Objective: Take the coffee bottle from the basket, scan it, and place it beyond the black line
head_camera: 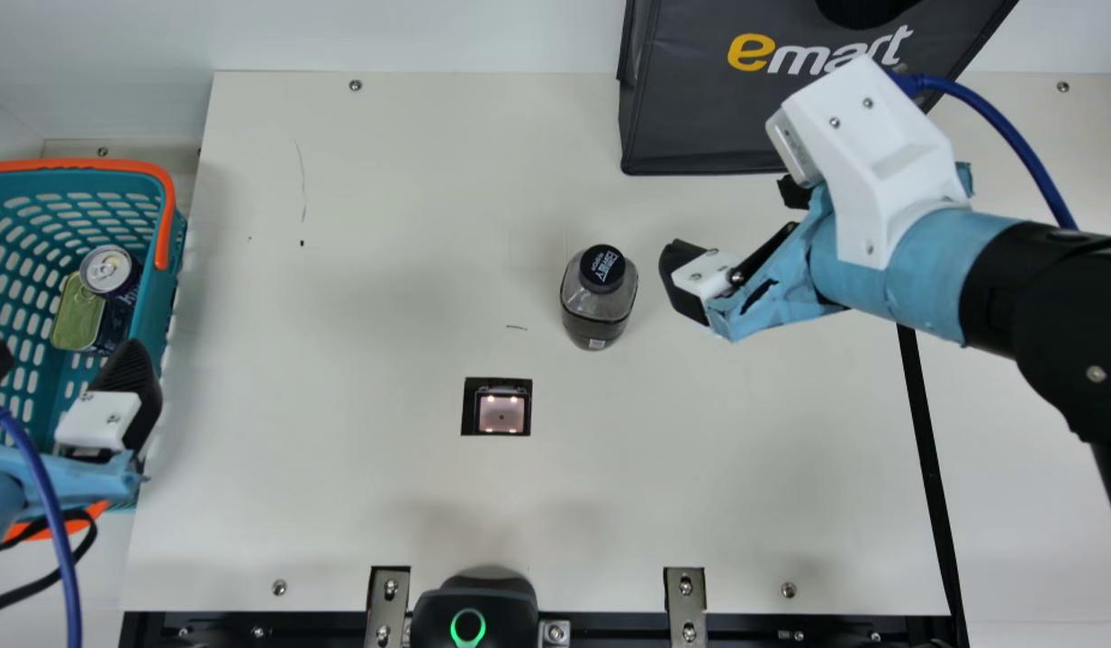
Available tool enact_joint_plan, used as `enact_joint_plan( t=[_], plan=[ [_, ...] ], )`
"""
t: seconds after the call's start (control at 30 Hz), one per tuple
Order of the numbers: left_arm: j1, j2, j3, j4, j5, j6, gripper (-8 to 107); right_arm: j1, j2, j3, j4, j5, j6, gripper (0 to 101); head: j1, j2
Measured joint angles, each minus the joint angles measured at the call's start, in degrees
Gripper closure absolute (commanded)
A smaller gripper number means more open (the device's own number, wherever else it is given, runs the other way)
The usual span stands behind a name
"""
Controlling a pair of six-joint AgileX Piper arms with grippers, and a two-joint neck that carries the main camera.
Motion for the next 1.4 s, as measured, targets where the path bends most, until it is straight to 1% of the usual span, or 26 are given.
enact_joint_plan(
  t=[0.43,0.73,1.13,1.4],
  plan=[
    [0.00,0.00,0.00,0.00,0.00,0.00,9,3.91,3.58,0.05,-0.98,-1.61,0.54,10,0.00,0.00],
    [0.00,0.00,0.00,0.00,0.00,0.00,9,6.90,6.42,-0.73,-2.06,-2.40,2.79,10,0.00,0.00],
    [0.00,0.00,0.00,0.00,0.00,0.00,9,10.58,10.68,-3.02,-3.88,-2.40,6.93,10,0.00,0.00],
    [0.00,0.00,0.00,0.00,0.00,0.00,9,12.47,12.30,-3.08,-4.28,-2.20,8.84,10,0.00,0.00]
  ],
)
